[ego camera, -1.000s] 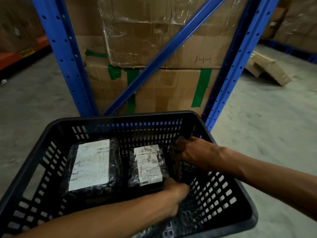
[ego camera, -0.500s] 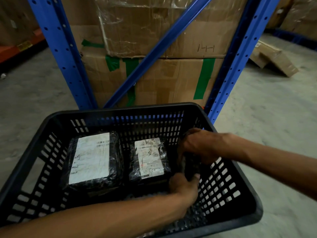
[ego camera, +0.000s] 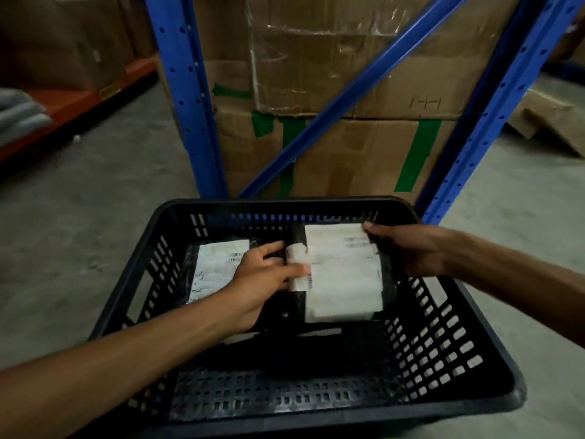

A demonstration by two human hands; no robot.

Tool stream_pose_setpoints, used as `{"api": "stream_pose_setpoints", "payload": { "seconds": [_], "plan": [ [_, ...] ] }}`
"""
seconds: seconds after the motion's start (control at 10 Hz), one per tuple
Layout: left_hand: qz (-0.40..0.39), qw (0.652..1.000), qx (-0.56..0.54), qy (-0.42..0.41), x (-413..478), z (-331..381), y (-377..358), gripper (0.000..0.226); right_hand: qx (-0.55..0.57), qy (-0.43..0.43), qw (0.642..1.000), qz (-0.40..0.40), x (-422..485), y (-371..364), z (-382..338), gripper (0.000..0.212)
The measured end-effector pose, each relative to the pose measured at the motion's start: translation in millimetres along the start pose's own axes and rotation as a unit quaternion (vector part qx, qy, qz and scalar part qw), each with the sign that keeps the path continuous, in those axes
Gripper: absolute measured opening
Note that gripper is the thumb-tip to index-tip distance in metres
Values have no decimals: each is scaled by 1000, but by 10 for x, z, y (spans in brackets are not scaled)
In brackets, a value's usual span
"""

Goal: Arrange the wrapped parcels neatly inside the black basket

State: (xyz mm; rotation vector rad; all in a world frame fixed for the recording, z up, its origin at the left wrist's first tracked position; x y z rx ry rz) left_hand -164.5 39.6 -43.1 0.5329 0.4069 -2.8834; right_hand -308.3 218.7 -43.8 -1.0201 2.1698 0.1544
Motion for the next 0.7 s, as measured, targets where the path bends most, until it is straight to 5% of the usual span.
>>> {"api": "stream_pose_setpoints", "payload": {
  "seconds": [0.2,0.3,0.4,0.6,0.7],
  "plan": [
    [81,992,84,51,414,-201,266,36,-65,50,993,85,407,-143,65,18],
    [69,977,183,89,544,-265,312,30,-111,52,986,115,602,-157,130,15],
    [31,959,258,114,657,-236,286,35,-198,41,969,140,834,-184,336,33],
    [-18,954,261,146,585,-30,230,55,-198,67,968,137,626,-161,156,35],
    [-36,940,317,119,192,153,85,57,-235,184,937,179,155,-242,-332,46]
  ]
}}
Point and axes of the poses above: each hand's wrist, its own x-axis towards the middle knuckle, its own y-axis out of the back of the hand, z = x × y, the point moved 8 cm from there along x, towards the middle knuckle, and after that the axes turned 13 degrees about -z, right-handed, at the moved point
